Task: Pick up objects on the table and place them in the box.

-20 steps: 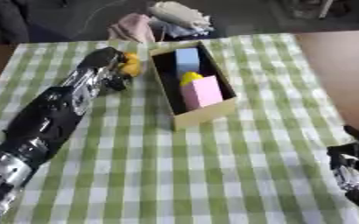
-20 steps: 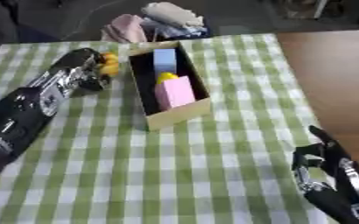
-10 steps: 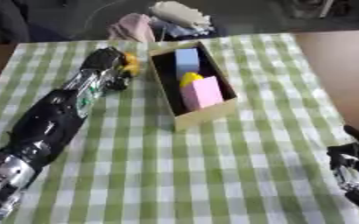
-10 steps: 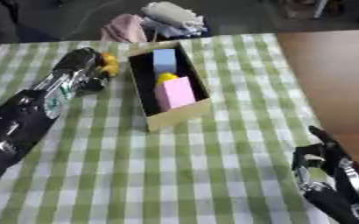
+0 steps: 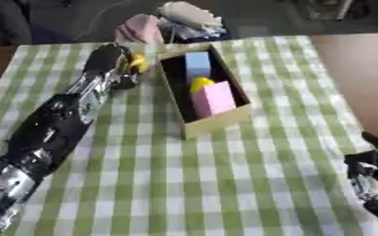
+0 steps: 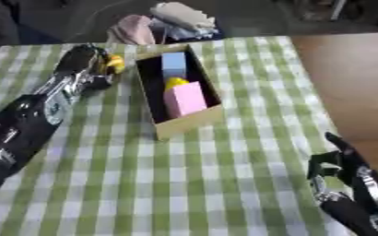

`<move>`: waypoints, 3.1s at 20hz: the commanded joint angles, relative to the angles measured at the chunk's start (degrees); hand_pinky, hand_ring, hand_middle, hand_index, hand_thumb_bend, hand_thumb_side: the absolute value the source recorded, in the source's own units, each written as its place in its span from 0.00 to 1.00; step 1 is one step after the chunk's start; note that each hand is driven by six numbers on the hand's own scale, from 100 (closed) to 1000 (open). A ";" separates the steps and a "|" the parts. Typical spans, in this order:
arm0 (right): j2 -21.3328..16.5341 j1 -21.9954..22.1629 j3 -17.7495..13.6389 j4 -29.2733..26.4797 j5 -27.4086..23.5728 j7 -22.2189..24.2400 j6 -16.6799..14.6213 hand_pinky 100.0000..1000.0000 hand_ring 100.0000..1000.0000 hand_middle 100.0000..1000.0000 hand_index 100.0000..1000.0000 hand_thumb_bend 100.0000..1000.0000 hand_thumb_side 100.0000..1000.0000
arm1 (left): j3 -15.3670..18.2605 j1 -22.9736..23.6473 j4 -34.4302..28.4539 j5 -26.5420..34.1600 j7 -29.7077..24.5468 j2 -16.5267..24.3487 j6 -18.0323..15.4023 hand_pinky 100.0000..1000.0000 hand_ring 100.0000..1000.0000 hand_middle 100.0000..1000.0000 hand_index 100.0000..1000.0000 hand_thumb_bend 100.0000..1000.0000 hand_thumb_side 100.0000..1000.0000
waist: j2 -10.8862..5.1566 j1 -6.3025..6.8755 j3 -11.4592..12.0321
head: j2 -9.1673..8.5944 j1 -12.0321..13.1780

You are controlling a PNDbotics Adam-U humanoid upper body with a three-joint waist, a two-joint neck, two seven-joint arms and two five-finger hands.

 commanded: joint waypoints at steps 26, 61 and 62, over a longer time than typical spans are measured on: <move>-0.13 -0.42 -0.35 -0.35 -0.09 0.09 -0.07 0.62 0.76 0.55 0.97 0.00 0.37 | -11.35 1.69 -22.73 -3.14 -16.00 2.58 -7.76 0.53 0.34 0.32 0.47 0.00 0.09 | -0.18 -0.46 -0.12 | -1.00 -0.48; -2.00 -1.84 -4.47 -1.77 1.67 -4.38 -0.44 0.62 0.75 0.54 0.96 0.00 0.41 | 9.19 39.67 -57.42 34.31 9.43 -13.28 -11.09 0.69 0.59 0.65 0.78 0.00 0.70 | -0.67 1.20 7.42 | 1.43 -5.07; -2.06 -1.82 -4.72 -1.89 1.75 -4.71 -0.40 0.62 0.75 0.54 0.96 0.00 0.41 | 9.14 39.91 -57.42 34.92 10.55 -15.60 -10.89 0.69 0.58 0.64 0.77 0.00 0.71 | -0.82 1.27 7.67 | 1.56 -5.20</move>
